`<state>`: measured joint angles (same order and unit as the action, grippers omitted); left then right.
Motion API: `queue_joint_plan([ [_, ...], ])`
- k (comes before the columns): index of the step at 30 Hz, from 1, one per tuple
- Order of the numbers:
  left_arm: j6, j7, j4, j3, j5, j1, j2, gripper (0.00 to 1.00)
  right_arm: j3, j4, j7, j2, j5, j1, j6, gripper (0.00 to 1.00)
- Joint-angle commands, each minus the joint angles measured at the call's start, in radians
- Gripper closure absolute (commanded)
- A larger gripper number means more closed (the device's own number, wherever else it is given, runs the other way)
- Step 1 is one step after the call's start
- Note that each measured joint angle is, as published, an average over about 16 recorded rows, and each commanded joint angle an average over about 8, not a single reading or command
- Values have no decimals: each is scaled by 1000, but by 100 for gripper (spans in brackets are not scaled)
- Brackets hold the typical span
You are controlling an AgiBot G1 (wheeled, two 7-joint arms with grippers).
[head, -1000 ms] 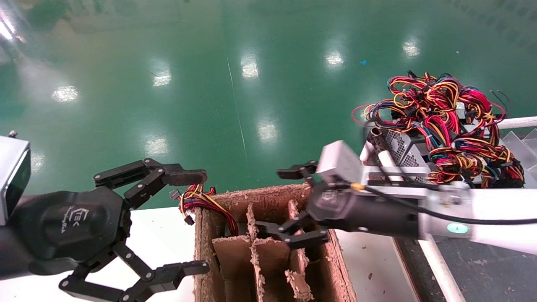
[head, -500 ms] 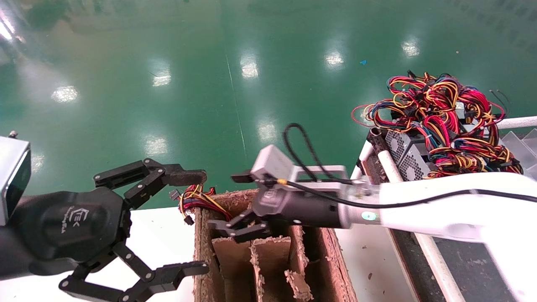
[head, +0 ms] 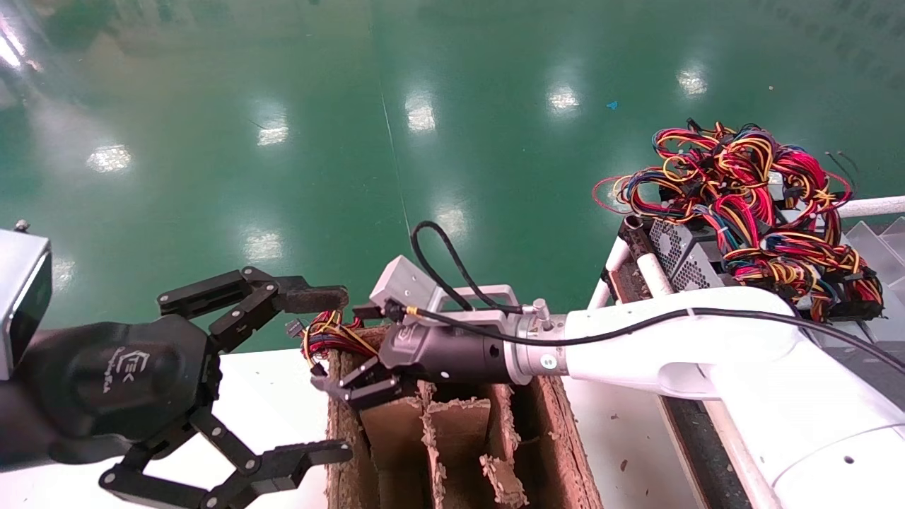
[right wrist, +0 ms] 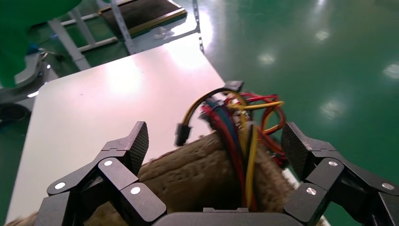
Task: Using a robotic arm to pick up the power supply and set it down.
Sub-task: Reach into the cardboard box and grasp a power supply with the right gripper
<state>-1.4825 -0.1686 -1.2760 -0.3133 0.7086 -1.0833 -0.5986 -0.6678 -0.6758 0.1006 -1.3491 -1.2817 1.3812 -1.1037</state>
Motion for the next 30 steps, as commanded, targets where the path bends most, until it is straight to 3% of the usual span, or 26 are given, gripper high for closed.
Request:
queue_joint_plan([
  [1, 0, 0, 0, 0, 0, 0, 0, 0, -8, 14, -12, -8, 10, 0, 13, 100],
  [17, 0, 0, 0, -1, 0, 0, 0, 0, -145, -24, -2, -6, 127, -12, 136, 100],
  [30, 0, 1, 0, -1, -1, 0, 0, 0, -202, -9, -25, 1, 188, -5, 182, 100],
])
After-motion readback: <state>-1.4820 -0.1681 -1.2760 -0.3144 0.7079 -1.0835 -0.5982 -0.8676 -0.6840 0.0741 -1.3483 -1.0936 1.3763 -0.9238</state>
